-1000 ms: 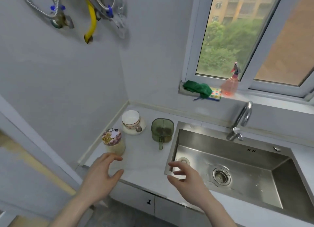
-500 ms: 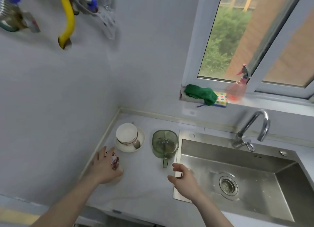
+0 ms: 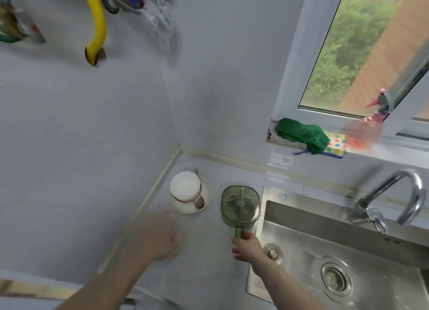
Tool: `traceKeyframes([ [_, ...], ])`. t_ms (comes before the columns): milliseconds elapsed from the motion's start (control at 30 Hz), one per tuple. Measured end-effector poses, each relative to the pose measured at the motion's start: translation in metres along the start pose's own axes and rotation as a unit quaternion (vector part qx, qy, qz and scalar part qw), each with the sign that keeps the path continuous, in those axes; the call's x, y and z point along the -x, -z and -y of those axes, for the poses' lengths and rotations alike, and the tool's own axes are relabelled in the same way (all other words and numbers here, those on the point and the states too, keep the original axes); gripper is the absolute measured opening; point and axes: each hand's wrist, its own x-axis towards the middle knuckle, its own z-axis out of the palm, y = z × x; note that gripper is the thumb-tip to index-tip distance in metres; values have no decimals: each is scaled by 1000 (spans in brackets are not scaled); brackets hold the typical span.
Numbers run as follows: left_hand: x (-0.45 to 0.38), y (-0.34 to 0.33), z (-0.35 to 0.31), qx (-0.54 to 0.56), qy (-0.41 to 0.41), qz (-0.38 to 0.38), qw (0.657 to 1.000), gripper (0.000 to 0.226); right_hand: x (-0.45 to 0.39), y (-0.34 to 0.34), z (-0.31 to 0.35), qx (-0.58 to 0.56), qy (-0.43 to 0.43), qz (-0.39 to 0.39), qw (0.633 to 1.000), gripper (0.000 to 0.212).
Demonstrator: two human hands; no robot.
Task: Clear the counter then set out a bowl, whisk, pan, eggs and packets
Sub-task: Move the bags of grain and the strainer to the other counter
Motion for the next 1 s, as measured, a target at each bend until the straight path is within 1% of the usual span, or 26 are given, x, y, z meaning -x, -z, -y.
traceKeyframes([
  [133,-1,-7,-16,-32,-25,-10,999,83,-13,-2,0,-64,0,-6,998,15],
  [267,-5,-11,-31,-47,-53,-3,997,82,-17,2,-4,-110,-17,1,994,21],
  [367,-10,-11,-36,-56,-72,-1,996,85,-17,6,-11,-97,-20,-4,995,18],
  [467,-14,-9,-38,-63,-85,4,994,86,-9,9,-18,-82,-7,-8,997,8],
  [700,-24,-3,-32,-79,-120,19,989,93,23,16,-31,-109,18,-47,993,11],
  [867,-24,-3,-31,-94,-134,6,987,88,66,16,-34,-123,46,-85,988,12],
  [1000,-22,-5,-27,-73,-141,-7,987,87,101,16,-38,-121,64,-99,986,13],
])
